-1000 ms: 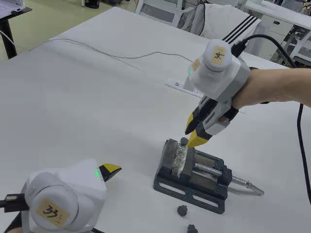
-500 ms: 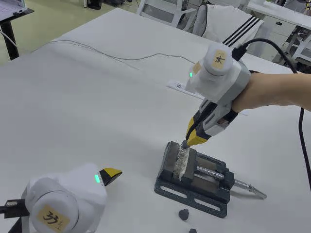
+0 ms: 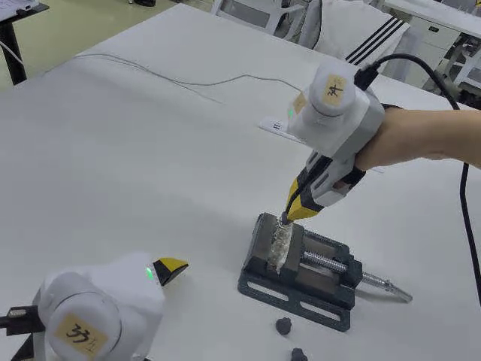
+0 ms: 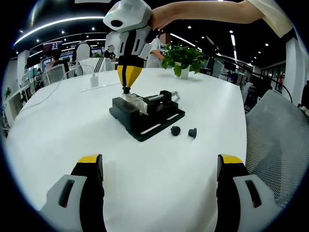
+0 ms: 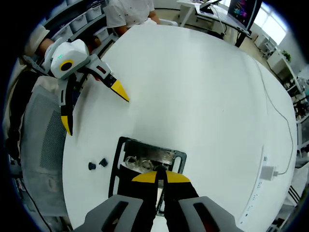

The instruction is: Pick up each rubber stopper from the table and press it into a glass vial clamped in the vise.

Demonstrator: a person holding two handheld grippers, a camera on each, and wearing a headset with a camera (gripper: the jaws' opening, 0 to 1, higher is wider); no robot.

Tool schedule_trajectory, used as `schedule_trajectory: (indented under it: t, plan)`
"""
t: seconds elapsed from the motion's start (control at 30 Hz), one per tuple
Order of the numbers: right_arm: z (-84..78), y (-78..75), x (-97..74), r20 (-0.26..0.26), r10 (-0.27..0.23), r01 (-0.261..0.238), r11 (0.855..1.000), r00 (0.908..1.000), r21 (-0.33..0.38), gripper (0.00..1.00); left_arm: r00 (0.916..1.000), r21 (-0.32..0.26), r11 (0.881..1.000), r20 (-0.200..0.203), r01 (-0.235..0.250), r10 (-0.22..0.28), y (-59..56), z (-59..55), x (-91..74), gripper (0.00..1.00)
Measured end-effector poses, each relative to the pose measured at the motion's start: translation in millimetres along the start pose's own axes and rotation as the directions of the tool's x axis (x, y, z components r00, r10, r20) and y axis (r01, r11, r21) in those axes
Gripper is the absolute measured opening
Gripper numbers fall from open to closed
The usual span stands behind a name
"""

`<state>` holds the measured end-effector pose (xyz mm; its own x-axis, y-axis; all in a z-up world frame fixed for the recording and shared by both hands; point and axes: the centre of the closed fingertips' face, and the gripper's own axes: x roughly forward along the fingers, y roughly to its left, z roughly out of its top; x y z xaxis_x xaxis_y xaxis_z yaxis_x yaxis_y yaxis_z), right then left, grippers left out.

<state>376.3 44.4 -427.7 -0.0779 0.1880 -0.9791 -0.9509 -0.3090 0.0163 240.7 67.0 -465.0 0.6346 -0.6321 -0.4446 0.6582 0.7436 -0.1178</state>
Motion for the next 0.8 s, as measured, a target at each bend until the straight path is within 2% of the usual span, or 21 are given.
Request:
schedule_trajectory:
  t: [0.3,0.4,0.47,0.57,0.67,0.8]
  plan:
    - [-1.1,5.5,-0.1,0.008,-0.008,0.008,0.999,0.9999,0.05,0.0,1.0,0.0,1.0,0.004,0.003,-0.003,1.4,3.0,3.9,0.98]
    - [-0.8,5.9,1.0,-0.012,-0.017,0.018,0.999,0.9998,0.048,0.0,1.0,-0.002,1.0,0.007,0.003,-0.003,1.8,4.4,5.3,0.98]
    - [-0.6,7.7,1.2,-0.035,-0.035,0.036,0.999,0.9988,0.019,0.0,1.0,-0.004,1.0,0.009,0.004,-0.004,1.6,5.1,6.4,0.98]
    - [-2.7,0.4,1.6,-0.041,-0.02,0.022,0.998,0.999,0.059,0.0,0.9999,-0.006,1.0,0.013,0.004,-0.004,1.2,6.3,7.3,0.98]
    - [-2.5,0.4,3.2,-0.054,-0.026,0.027,0.999,0.9982,0.018,0.0,0.9998,-0.01,1.0,0.018,0.001,-0.001,1.2,7.5,7.5,0.98]
    - [-2.0,-2.1,4.2,-0.062,-0.021,0.023,0.999,0.9978,0.037,0.0,0.9998,-0.016,1.0,0.017,-0.001,0.001,1.6,7.1,7.9,0.98]
